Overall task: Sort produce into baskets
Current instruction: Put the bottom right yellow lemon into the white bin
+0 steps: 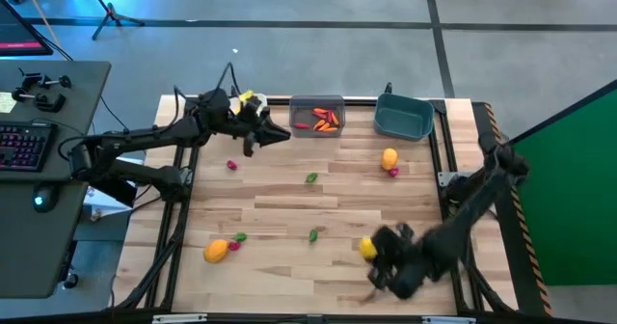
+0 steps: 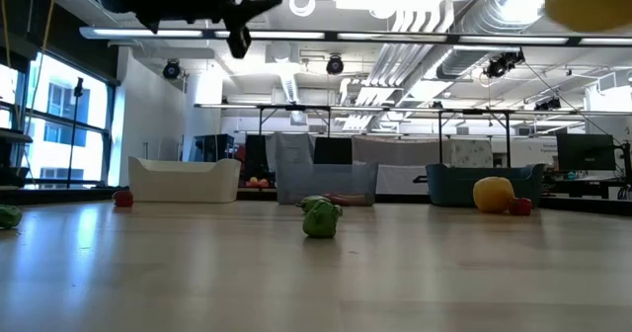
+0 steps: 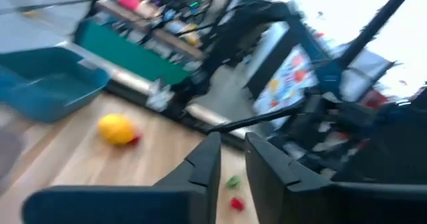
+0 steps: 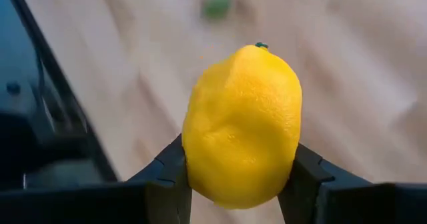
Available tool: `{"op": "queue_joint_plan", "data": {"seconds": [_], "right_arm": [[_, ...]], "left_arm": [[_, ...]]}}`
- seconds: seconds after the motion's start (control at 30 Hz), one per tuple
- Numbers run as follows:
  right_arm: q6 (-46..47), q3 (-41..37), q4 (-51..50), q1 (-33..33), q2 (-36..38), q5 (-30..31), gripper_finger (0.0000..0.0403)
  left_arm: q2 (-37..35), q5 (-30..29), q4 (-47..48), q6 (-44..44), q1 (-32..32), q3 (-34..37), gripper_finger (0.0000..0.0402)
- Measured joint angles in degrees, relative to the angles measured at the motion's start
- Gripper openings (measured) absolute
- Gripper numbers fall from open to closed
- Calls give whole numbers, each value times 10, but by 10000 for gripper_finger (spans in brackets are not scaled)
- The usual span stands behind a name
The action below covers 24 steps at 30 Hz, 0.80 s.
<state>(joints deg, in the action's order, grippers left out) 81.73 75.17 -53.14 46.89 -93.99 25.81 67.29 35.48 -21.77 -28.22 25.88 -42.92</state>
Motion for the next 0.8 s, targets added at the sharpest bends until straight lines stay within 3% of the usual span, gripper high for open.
{"op": "queue_joint_plan", "data": {"seconds": [0.17, 0.37, 0.53, 0.67, 0.8], "right_arm": [[-158, 0, 7, -104, 67, 52, 136], [-430, 0, 126, -247, 128, 55, 136], [-605, 0, 263, -347, 134, -21, 136], [-671, 0, 323, -400, 130, -76, 136], [-710, 0, 363, -434, 130, -106, 136]], "left_arm": [[0, 61, -107, -73, 18, 0, 21], [0, 57, -154, -66, 19, -3, 25], [0, 55, -124, -14, -5, -21, 71], [0, 55, -102, 9, -23, -46, 125], [0, 18, 15, 55, -42, -75, 181]]}}
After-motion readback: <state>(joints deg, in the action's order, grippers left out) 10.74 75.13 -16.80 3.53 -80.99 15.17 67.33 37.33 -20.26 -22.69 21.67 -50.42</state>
